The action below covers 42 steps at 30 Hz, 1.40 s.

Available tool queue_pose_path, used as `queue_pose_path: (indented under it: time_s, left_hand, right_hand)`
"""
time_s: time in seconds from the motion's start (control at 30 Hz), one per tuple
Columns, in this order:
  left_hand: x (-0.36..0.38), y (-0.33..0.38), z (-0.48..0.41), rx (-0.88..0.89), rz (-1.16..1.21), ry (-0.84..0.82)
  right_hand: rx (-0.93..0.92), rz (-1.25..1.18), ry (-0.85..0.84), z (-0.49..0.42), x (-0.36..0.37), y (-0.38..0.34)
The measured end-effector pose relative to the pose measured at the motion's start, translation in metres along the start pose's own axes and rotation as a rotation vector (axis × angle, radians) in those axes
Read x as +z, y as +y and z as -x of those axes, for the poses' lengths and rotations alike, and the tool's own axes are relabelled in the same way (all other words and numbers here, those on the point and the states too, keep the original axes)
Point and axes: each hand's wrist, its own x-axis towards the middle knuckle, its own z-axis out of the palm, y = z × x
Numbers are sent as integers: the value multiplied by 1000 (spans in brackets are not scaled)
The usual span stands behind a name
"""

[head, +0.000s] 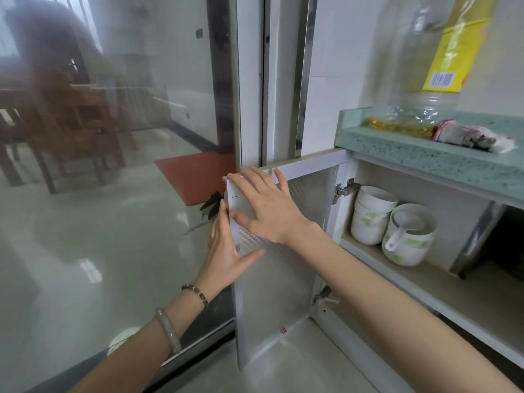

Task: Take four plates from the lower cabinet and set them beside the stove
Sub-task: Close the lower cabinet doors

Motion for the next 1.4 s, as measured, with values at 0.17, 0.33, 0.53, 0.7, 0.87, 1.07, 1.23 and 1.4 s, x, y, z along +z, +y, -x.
queue_pose_path:
  time_s: [0.17, 0.33, 0.53, 0.7, 0.87, 1.07, 1.23, 1.4]
  left_hand:
    - [9, 11, 28, 193, 17, -37]
    - [44, 23, 48, 454, -12, -65]
    - [89, 64, 58, 701, -102, -68]
    - [134, 111, 64, 781, -112, -60]
    - [185, 149, 58, 818, -244, -50]
    - [237, 183, 49, 793, -283, -79]
    - [256, 193, 30, 858, -316, -155]
    - [271, 202, 15, 880, -355, -232]
  right_hand:
    - [-1, -38, 26, 36, -27, 1]
    - [2, -31, 55, 84, -56, 9]
    - [80, 74, 96, 143, -92, 30]
    - [159, 212, 89, 186, -115, 52]
    - [239, 511, 47, 222, -137, 81]
    - [305, 924, -122, 251, -151, 114]
    - [435, 1029, -190, 262, -152, 140]
    - [516, 1057, -212, 266, -152, 163]
